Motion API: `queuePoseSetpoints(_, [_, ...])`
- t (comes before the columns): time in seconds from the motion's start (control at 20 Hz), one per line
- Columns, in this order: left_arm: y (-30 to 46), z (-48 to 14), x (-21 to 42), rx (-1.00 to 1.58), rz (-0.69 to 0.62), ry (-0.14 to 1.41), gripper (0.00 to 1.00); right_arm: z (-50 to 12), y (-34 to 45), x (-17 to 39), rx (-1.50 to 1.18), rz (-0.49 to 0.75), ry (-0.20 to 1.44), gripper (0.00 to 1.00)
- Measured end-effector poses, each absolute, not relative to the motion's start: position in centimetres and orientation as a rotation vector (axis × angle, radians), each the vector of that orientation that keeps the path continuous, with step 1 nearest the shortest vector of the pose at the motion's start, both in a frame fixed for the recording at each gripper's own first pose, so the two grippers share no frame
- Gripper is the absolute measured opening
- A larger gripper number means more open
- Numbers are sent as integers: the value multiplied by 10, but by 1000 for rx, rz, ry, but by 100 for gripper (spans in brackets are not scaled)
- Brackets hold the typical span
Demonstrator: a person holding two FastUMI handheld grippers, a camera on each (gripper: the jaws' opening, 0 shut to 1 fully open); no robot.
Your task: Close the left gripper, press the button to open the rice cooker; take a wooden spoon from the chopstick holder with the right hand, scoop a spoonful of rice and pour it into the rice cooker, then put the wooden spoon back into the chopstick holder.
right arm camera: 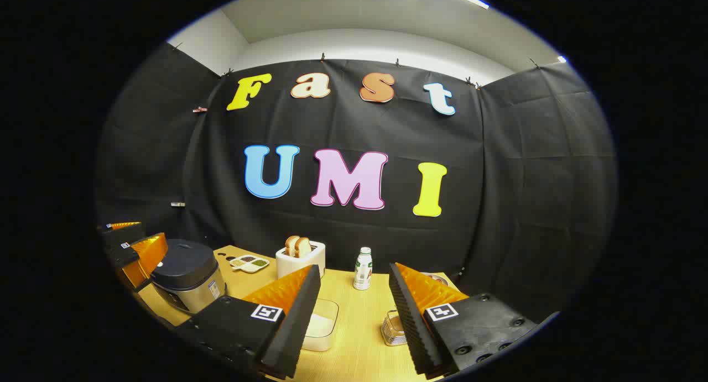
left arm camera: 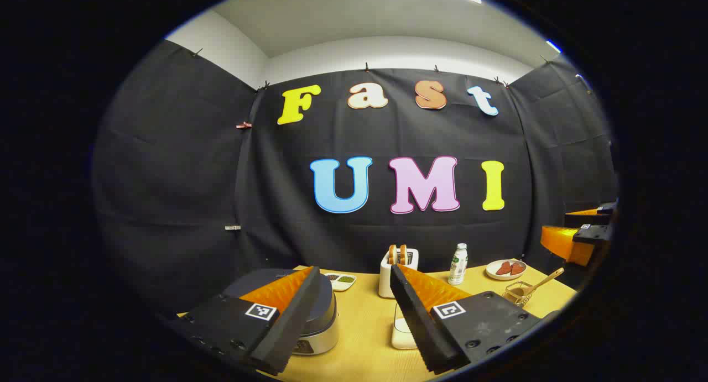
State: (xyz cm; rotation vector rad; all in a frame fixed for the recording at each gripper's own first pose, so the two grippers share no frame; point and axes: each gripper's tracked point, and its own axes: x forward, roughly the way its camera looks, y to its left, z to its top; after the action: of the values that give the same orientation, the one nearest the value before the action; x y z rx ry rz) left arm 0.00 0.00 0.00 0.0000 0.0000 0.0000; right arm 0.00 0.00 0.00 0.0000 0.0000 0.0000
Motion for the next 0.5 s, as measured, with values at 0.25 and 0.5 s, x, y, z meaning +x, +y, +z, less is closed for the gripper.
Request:
queuePoseSetpoints(0.25, [-6,1,0,6,-11,-5,87,-4,-2,3,2,-1,6,79])
queuePoseSetpoints(0.5, [-10,1,4,7,-9,3,88,-6,-4,4,4,-6,8,79])
